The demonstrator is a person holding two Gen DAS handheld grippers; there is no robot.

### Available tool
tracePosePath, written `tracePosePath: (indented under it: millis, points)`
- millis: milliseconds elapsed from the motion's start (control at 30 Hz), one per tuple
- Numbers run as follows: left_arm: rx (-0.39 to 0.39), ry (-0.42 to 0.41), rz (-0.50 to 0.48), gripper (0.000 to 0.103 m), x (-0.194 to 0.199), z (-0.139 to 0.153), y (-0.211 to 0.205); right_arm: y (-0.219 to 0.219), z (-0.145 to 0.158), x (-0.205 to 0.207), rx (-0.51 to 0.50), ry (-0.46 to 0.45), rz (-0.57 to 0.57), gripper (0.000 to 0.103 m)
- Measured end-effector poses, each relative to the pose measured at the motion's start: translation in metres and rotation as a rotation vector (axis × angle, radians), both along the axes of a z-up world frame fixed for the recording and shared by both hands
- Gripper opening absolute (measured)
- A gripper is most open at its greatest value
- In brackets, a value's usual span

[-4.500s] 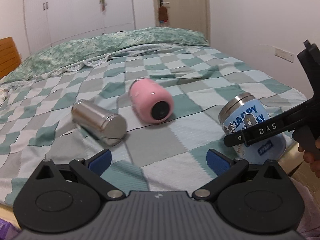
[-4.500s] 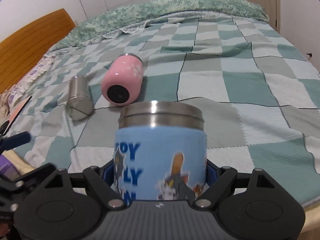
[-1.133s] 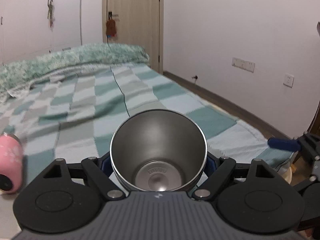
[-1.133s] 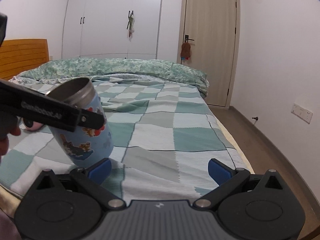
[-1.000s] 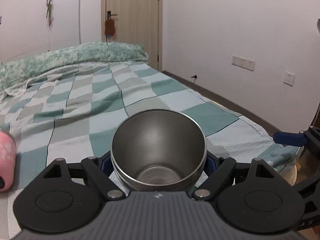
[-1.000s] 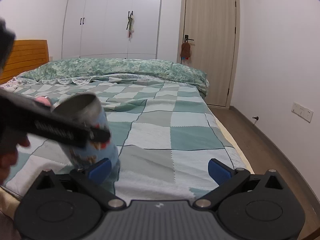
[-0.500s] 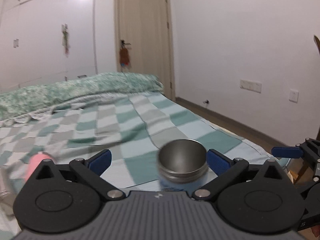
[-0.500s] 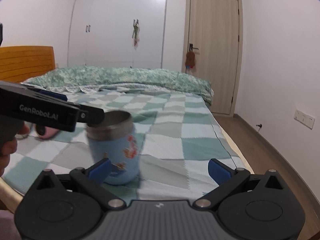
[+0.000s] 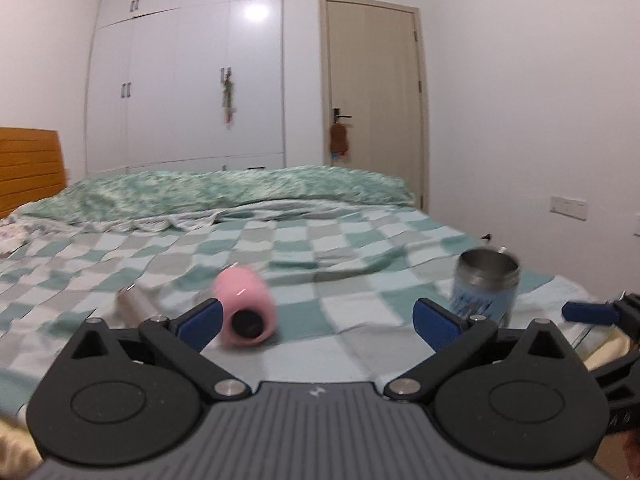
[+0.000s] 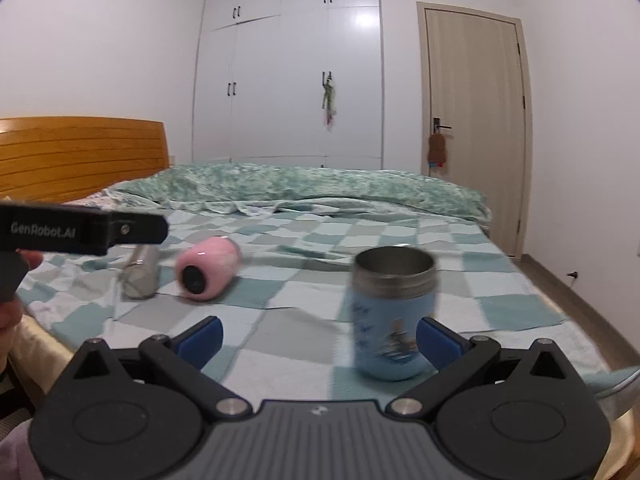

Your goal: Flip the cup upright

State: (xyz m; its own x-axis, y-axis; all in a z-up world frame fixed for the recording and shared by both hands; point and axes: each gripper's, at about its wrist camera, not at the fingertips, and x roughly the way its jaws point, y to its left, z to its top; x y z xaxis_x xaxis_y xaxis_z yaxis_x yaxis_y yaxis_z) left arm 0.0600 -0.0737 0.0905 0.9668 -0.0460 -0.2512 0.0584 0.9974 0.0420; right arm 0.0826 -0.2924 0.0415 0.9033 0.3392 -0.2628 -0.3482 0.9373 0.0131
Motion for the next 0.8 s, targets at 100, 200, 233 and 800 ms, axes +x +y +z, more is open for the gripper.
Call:
tracePosePath:
  millis: [100,200,233,800]
  points:
    - [-0.002,-0.006,0.024,0.103,-0.015,-0.016,0.019,0.015,-0.011,-0.01,0.014,-0.022,-0.008,0.103]
    - [-0.005,-0.007,0.054,0.103,-0.025,-0.038,0.034,0.022,-0.023,-0.018,0.021,-0.042,-0.027,0.103]
    - [-0.005,-0.005,0.061,0.103,-0.027,-0.045,0.038,0.025,-0.027,-0.022,0.014,-0.049,-0.033,0.103]
    - [-0.036,-0.047,0.082,0.103,-0.041,-0.086,0.049,0.029,-0.045,-0.033,0.027,-0.087,-0.069,0.103]
